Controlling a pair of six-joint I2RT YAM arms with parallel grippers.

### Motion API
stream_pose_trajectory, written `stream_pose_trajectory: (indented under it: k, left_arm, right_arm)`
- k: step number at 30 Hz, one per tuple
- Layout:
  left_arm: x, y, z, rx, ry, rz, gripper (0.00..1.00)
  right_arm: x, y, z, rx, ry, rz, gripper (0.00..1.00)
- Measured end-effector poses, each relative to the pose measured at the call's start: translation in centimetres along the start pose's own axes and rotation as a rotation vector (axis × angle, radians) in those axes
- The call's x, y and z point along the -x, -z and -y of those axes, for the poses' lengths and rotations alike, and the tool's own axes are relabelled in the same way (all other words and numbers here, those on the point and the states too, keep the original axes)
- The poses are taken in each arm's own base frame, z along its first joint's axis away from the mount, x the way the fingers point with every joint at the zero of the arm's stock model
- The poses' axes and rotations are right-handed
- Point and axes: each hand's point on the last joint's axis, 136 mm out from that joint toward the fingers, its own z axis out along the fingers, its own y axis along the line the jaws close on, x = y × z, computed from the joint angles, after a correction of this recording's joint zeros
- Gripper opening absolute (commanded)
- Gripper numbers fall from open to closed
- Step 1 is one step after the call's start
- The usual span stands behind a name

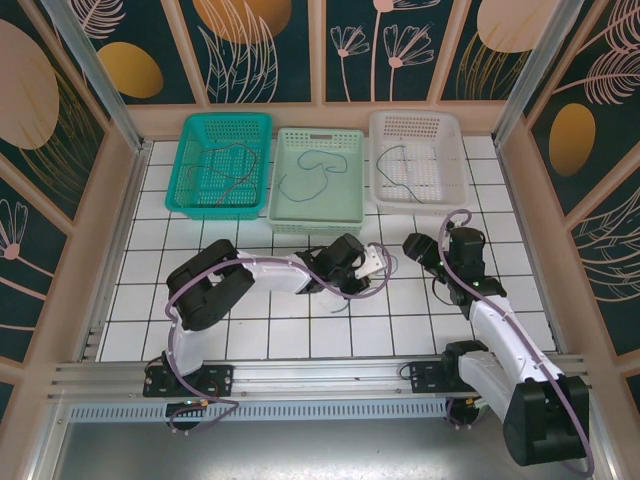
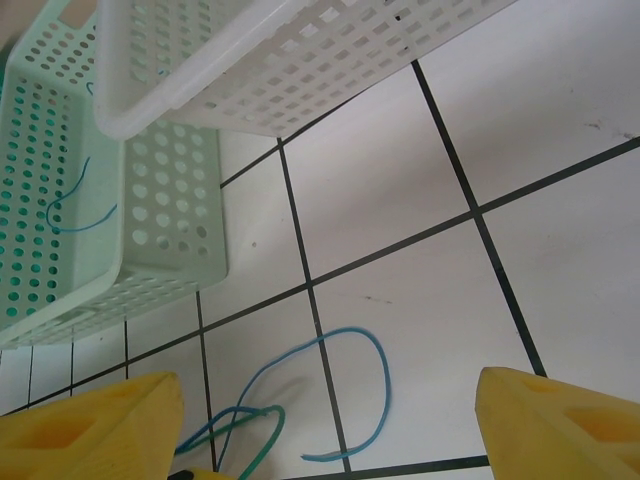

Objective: Untangle the cables
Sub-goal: Pick up the cable at the center of the table.

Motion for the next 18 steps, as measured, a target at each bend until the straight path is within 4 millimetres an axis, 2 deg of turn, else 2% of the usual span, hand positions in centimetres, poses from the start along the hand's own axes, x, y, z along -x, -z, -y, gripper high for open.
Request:
stream_pose_trajectory:
  k: [4, 13, 18]
  left_arm:
    - [1.2, 1.5, 0.1, -0.002, 0.015, 0.044, 0.0]
    - [7.0, 6.6, 0.1, 0.005, 0.06, 0.241, 0.0]
    - [8.8, 7.9, -0.5, -0.036, 0.146, 0.33, 0.0]
  right_arm:
    - [-0.1, 0.0, 0.1, -0.002, 0.0, -0.003, 0.78]
    - [-1.0, -0.1, -0.4, 0.05, 0.01, -0.033, 0.76]
    - [-0.8, 0.5, -1.3, 0.097, 0.021, -0.015, 0.76]
